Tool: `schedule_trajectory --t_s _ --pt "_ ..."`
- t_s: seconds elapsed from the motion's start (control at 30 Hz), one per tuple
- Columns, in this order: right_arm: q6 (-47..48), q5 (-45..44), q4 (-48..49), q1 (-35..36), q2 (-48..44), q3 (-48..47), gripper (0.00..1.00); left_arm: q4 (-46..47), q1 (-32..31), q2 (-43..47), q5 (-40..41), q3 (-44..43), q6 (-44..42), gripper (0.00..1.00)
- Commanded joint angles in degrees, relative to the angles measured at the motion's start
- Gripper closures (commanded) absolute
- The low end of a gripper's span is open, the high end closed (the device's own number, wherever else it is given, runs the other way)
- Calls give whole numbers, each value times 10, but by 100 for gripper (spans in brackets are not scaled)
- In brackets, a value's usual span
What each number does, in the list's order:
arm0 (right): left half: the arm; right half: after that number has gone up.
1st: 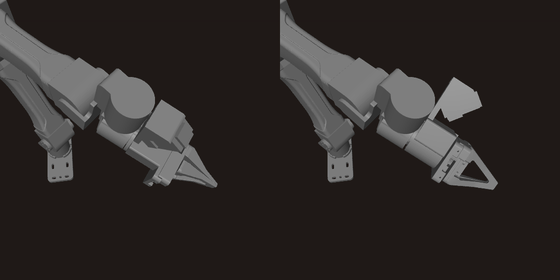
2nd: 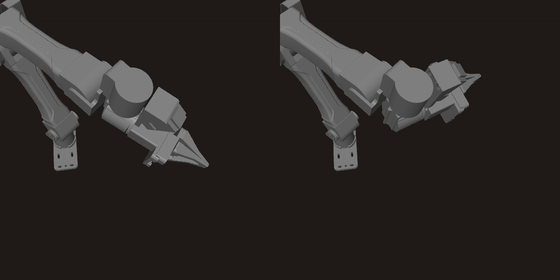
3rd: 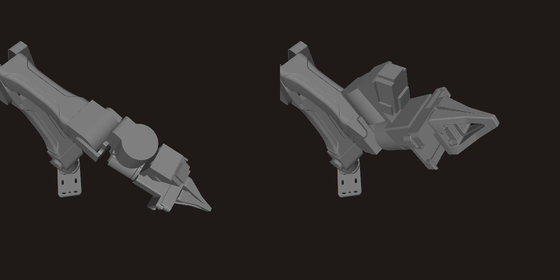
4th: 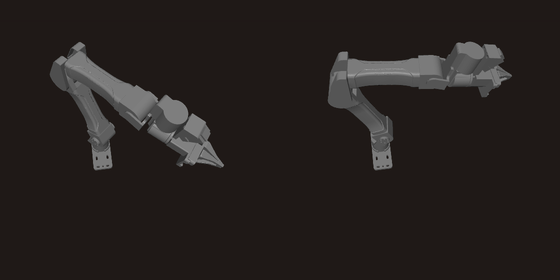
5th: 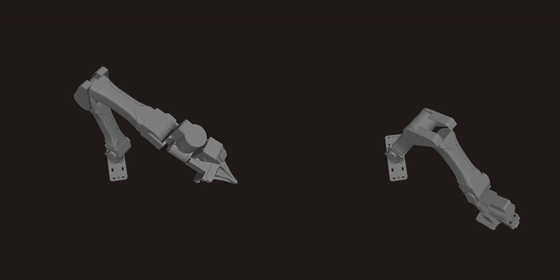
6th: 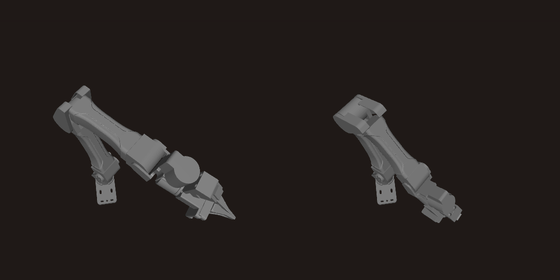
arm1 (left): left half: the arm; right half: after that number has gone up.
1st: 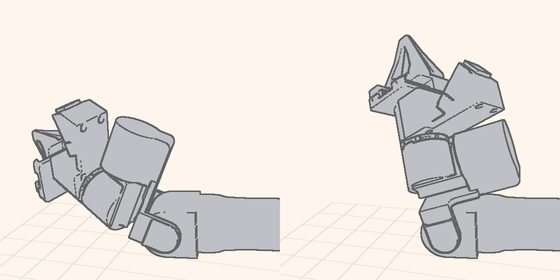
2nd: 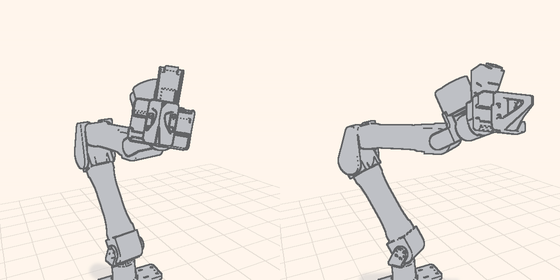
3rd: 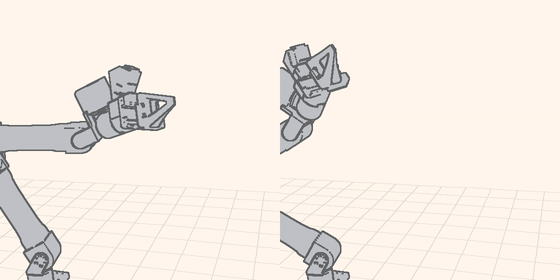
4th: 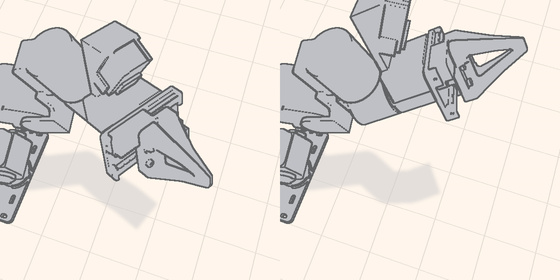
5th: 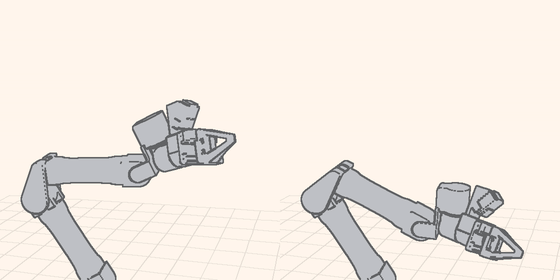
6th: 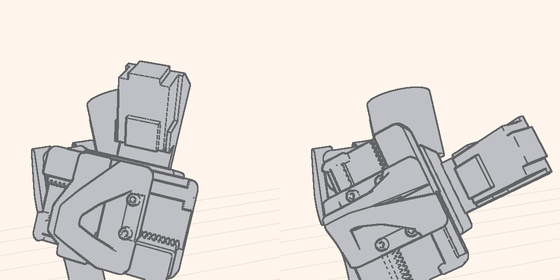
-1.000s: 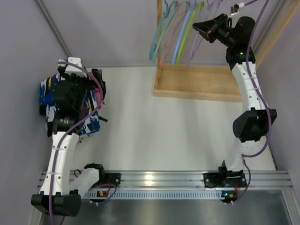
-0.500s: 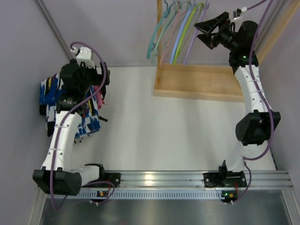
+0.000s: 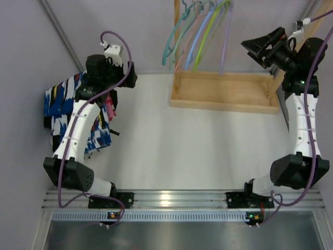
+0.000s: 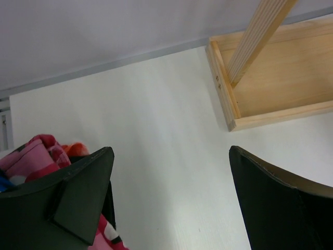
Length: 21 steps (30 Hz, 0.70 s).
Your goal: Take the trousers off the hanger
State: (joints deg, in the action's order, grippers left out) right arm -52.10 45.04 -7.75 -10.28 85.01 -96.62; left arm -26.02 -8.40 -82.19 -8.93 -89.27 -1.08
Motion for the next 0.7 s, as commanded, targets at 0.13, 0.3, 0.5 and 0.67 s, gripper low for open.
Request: schedule_trajectory --t_s 0.13,0.3,0.5,0.67 --pt "249 25 -161 -53 -98 81 1 -39 -30 -117 15 -107 41 2" --pt "411 -6 -242 -53 -145 172 1 -59 -38 -160 29 -125 62 2" --pt "475 -33 -246 -51 -203 262 1 -58 -43 -169 61 -103 62 2" --pt "486 -23 -251 -49 -207 266 1 -60 -43 -164 54 -100 49 2"
